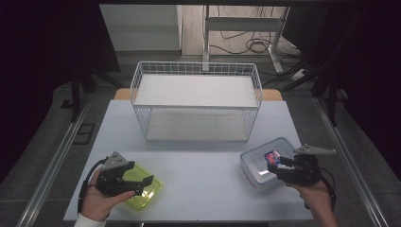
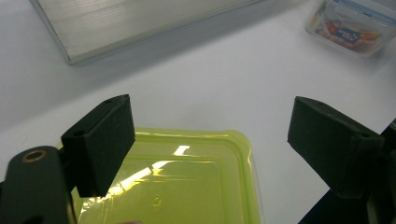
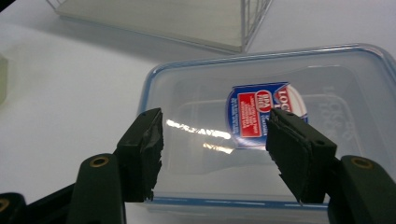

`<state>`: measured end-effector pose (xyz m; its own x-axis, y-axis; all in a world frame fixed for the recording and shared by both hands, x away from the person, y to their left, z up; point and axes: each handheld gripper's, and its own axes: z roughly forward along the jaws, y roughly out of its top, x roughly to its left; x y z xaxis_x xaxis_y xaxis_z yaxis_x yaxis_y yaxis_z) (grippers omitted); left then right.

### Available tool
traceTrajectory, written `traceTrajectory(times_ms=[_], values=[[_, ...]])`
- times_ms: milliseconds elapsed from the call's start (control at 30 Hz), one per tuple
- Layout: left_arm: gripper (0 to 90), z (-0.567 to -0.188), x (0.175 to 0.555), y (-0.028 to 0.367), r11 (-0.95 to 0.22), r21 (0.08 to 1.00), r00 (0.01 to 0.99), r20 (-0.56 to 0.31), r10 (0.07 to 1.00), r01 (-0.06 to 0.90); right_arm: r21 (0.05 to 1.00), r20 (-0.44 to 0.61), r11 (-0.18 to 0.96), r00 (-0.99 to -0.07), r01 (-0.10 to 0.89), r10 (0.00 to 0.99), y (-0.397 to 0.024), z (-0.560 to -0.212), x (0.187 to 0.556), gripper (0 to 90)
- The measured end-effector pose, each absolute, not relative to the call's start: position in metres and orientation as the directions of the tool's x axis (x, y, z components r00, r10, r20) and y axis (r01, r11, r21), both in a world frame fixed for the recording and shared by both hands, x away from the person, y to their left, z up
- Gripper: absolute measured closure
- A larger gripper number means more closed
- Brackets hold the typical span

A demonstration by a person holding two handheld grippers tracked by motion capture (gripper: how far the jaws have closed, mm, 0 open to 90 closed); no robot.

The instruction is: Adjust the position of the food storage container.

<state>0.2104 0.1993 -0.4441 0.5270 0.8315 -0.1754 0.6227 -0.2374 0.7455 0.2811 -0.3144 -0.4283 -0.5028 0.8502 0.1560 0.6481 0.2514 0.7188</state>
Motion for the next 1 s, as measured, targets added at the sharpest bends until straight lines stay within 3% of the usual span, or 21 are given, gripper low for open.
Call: traceTrajectory(times_ms=[533, 733, 833, 867, 900, 1000], values=[[14.0, -0.446, 0.211, 0.202, -0.238, 0.738, 0.528, -0.184, 0.829, 0.631, 0.689, 0.165, 0.2, -0.42, 0.696, 0.892, -0.342, -0.415, 0.322, 36.6], [13.9, -0.448, 0.212, 0.2, -0.242, 0.731, 0.528, -0.188, 0.828, 0.638, 0.663, 0.157, 0.181, -0.372, 0.726, 0.915, -0.368, -0.402, 0.346, 41.4], [13.8, -0.449, 0.213, 0.199, -0.245, 0.729, 0.528, -0.184, 0.829, 0.639, 0.634, 0.149, 0.18, -0.347, 0.752, 0.926, -0.38, -0.404, 0.36, 54.0], [13.8, -0.449, 0.213, 0.2, -0.247, 0.728, 0.528, -0.181, 0.83, 0.639, 0.634, 0.149, 0.18, -0.347, 0.752, 0.926, -0.38, -0.404, 0.36, 54.0], [13.8, -0.449, 0.213, 0.2, -0.247, 0.728, 0.525, -0.179, 0.832, 0.639, 0.611, 0.148, 0.181, -0.336, 0.77, 0.93, -0.384, -0.408, 0.366, 65.0], [13.7, -0.449, 0.212, 0.201, -0.245, 0.729, 0.522, -0.177, 0.834, 0.639, 0.59, 0.137, 0.181, -0.318, 0.787, 0.938, -0.387, -0.413, 0.373, 75.1]])
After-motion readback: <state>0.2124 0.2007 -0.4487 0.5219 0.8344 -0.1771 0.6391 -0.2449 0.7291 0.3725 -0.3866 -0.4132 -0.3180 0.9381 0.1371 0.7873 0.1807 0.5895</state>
